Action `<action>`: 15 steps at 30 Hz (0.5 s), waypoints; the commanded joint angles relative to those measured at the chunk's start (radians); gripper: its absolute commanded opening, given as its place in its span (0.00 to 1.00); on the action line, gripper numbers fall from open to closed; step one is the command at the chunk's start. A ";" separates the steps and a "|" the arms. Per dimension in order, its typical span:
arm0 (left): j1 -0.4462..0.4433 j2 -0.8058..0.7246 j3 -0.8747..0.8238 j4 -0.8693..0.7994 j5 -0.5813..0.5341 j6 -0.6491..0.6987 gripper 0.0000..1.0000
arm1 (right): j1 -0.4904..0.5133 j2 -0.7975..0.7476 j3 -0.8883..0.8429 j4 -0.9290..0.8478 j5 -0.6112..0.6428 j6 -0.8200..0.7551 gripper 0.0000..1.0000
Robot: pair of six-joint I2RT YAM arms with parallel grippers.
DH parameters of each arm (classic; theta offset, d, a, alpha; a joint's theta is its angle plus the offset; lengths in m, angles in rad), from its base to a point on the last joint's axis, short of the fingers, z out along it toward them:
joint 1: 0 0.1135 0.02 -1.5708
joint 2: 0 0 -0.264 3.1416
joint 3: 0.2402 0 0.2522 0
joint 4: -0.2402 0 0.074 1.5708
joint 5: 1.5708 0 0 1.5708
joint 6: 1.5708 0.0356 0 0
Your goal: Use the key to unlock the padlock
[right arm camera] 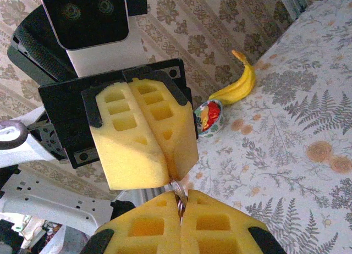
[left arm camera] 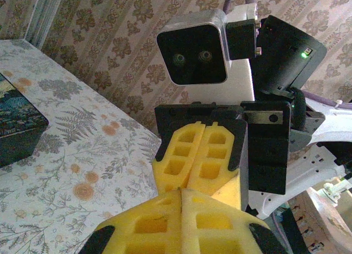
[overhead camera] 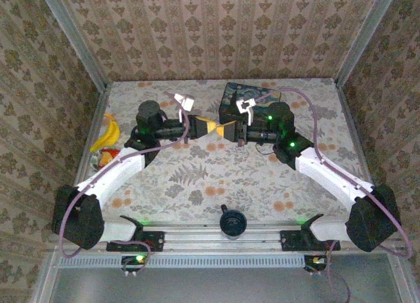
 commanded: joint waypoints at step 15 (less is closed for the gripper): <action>0.023 -0.077 0.092 -0.255 -0.595 0.203 1.00 | -0.161 -0.140 -0.086 -0.248 0.383 0.026 0.00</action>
